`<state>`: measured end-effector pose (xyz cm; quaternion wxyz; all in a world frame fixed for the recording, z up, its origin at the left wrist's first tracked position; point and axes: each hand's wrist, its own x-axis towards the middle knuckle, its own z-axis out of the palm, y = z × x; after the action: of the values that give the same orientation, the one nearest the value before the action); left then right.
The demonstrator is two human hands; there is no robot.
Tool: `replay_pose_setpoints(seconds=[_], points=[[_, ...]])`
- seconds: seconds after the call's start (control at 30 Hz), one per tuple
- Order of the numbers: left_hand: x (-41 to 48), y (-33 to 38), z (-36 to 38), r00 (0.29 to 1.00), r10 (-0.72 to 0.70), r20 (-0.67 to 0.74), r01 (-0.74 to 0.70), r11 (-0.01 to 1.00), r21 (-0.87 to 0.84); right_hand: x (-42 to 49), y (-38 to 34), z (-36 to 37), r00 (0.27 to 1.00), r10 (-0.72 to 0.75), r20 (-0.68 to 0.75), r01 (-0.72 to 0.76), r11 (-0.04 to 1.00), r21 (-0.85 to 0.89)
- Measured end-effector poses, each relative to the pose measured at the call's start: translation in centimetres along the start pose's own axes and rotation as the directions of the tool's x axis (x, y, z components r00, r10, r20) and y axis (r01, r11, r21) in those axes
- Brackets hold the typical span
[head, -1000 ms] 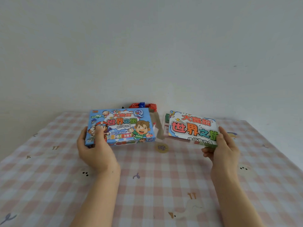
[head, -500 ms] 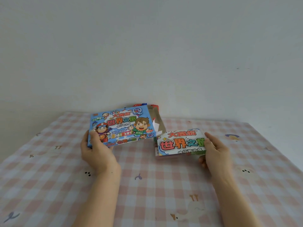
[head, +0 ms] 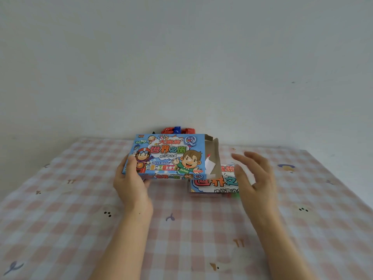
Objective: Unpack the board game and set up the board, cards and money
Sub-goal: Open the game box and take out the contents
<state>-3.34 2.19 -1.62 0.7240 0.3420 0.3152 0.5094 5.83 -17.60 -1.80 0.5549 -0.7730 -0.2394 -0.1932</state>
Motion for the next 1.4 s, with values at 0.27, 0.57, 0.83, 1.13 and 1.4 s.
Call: replay_pose_setpoints(seconds=[0.27,0.57,0.83,1.13,1.4], points=[[-0.6,-0.3,0.6,0.994,0.001,0.111,-0.010,0.996,0.085,-0.3,-0.5,0.7,0.956,0.080,0.281,-0.108,0.990,0.086],[-0.5,-0.3,0.5,0.994,-0.050,0.098,0.046,0.998,0.040,-0.1,-1.3,-0.3,0.978,0.098,0.184,-0.152,0.939,0.308],[-0.1,-0.2,0.3,0.994,-0.103,0.047,0.105,0.994,-0.037,0.3,-1.1,-0.6,0.974,0.180,0.135,-0.224,0.834,0.505],[0.0,0.3,0.2,0.929,-0.311,0.198,0.360,0.885,-0.297,0.4,-1.5,-0.9,0.916,0.393,0.085,-0.370,0.742,0.558],[0.1,0.3,0.2,0.877,-0.339,0.341,0.447,0.836,-0.319,0.1,-2.0,-0.6,0.911,0.359,0.204,-0.412,0.757,0.508]])
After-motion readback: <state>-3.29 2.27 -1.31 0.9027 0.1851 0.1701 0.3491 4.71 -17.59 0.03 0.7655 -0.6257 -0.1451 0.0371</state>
